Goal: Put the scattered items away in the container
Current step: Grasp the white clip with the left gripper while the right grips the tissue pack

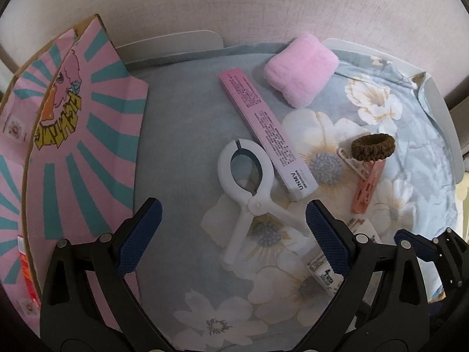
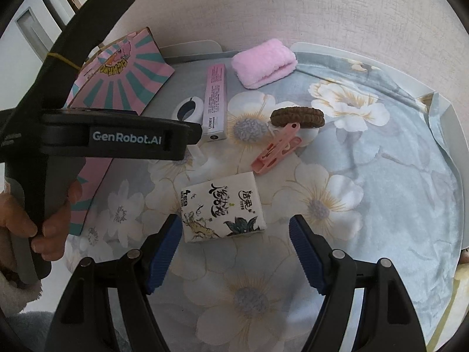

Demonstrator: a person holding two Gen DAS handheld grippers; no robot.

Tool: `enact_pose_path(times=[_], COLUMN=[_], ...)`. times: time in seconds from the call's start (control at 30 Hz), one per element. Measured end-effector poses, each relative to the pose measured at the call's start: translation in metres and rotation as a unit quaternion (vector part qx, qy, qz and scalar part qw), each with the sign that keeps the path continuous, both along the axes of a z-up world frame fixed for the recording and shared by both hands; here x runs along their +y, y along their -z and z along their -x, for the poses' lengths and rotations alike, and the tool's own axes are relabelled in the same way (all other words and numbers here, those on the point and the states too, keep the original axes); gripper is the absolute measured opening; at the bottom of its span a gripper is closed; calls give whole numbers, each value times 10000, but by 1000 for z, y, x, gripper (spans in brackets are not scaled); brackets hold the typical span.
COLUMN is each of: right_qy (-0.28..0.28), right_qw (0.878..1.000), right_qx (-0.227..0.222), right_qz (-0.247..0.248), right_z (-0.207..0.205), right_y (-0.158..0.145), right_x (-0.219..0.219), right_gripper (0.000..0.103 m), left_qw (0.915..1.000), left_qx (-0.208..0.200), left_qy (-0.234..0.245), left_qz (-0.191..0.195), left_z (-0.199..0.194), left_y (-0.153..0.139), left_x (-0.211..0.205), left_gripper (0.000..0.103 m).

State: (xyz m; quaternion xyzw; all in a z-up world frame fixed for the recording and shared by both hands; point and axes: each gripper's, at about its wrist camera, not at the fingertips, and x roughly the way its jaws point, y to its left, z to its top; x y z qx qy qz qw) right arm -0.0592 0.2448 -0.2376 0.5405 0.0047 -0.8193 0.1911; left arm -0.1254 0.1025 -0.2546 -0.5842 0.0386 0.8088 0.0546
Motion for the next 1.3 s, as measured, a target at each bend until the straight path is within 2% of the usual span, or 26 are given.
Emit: enact_pose_path(times=[0.17,0.37,0.53,0.63,0.8,1.0,1.23,1.3], right_qy=[-50,-389,-749,-845,-884,-869,-915,-951], right_qw=[10000,9986,9935,9925,9921,9916,9878,9856], right_qx=[48,272,490,517,531,547,698,751], right_qz=[-53,-234,-704,-723,-720,-781,-1046,-1179], right_z=[0,-4,-11,-13,-13,-5,1,2], right_y=[0,-5,-3,-3,-1,5,12,14], right_x=[0,-10,-25,-28,-37,-40,-43,-45], right_gripper=[72,72,72,72,72,72,72,72], left_qw=[9999,10000,9998,9998,9999,9999,10000,10000], left_qx=[-54,-30,121,91,92,10,63,65], left_qy=[1,-14,-72,-60,-119,-36,-38,-22], left_qz=[115,22,124,184,58,123,30,-39], left_z=[5,6,2,5,6,7,9,9], left_y=[8,9,3,3,-2,5,5,5], left_x=[1,-4,-11,-14,-23,-25,-32,-34], left_gripper=[98,98,86,79,73,73,72,68])
